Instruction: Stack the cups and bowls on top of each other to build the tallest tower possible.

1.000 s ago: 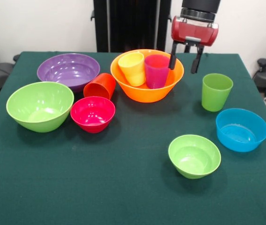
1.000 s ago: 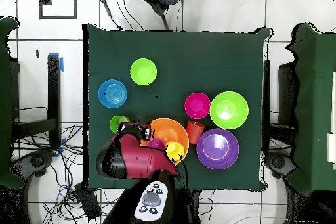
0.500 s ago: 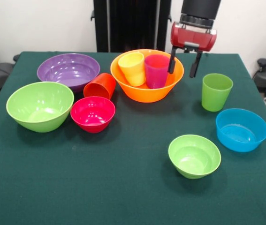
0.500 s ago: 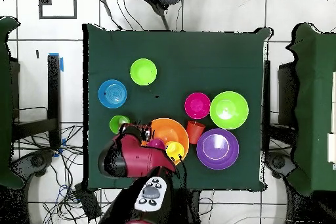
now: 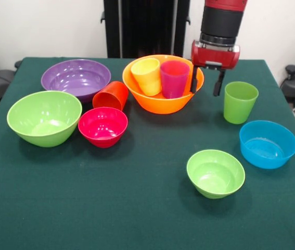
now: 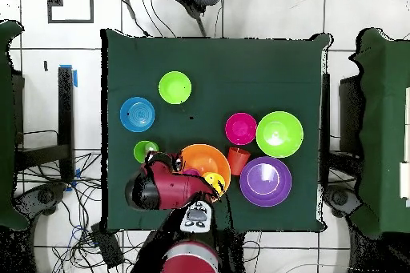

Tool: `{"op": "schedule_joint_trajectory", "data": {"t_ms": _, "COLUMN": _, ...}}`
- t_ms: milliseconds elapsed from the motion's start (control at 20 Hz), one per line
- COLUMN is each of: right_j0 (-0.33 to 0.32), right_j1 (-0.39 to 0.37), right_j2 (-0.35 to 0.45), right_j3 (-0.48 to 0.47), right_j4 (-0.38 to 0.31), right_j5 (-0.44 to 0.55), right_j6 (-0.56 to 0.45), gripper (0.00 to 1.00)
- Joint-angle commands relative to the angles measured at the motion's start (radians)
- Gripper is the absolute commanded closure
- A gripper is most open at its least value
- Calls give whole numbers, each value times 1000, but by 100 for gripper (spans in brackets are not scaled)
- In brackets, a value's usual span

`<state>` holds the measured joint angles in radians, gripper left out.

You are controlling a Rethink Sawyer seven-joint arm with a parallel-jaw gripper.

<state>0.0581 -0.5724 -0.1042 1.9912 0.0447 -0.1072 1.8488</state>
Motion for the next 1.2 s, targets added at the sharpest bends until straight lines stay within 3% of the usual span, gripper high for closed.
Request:
{"op": "schedule_joint_trajectory", "data": {"t_ms": 50, "right_j0": -71, "right_j1": 26, "right_j2": 228, "right_j3": 10, "right_j4": -86, "right_j5": -14, "right_j6": 129, "gripper": 0}}
{"op": "schedule_joint_trajectory", "data": {"t_ms": 450, "right_j0": -140, "right_j1": -29, "right_j2": 321, "right_j3": 72, "right_j4": -182, "right_j5": -101, "right_j6": 158, "gripper": 0}}
{"op": "schedule_joint_trajectory", "data": {"t_ms": 1200, "right_j0": -130, "right_j1": -54, "right_j2": 312, "right_j3": 80, "right_j4": -179, "right_j5": -38, "right_j6": 142, "gripper": 0}}
